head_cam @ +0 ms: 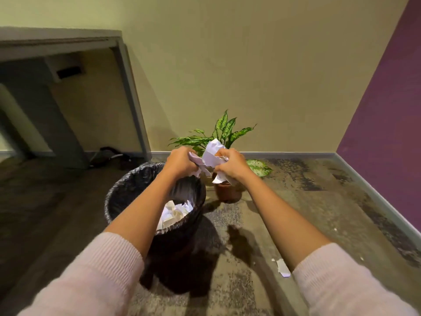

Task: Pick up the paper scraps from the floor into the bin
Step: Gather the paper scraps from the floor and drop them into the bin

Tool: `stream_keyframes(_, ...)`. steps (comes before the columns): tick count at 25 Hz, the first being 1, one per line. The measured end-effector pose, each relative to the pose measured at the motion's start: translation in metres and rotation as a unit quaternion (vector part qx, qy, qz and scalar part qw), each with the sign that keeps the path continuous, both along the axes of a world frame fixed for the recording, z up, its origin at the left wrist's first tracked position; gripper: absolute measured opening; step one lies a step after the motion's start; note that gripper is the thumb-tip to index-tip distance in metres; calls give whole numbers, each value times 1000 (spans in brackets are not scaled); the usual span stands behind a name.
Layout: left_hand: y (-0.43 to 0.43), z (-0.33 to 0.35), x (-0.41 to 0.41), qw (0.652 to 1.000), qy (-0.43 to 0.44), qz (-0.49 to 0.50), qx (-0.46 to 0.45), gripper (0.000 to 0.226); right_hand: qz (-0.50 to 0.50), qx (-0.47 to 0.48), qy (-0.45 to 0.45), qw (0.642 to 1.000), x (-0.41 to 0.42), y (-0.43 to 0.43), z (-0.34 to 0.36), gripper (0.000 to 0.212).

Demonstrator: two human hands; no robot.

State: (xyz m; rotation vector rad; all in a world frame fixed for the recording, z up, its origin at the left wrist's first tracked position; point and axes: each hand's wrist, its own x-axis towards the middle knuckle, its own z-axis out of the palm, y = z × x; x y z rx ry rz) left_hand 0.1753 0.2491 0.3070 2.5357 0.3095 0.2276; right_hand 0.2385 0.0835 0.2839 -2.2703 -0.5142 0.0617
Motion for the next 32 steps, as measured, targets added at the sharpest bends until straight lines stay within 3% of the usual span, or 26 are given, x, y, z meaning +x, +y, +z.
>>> stream_keyframes(7,83,-10,-21,995,76,58,33,15,82,-58,10,995,-13,93,-7,35)
stream_keyframes(13,112,-31,-19,986,150,64,46,20,131,-135,51,981,-10,127,-30,61)
stream_keyframes(17,120,-39,-12,981,188,45,32,32,146,-106,100,979,-7,133,-32,66)
stream_keyframes(21,125,-43,-7,982,187,11,7,31,164,-99,112,975,-5,137,-26,69)
stream_keyframes(32,95,-36,0,989,131,11,64,33,133,-99,99,981,-9,100,-18,57)
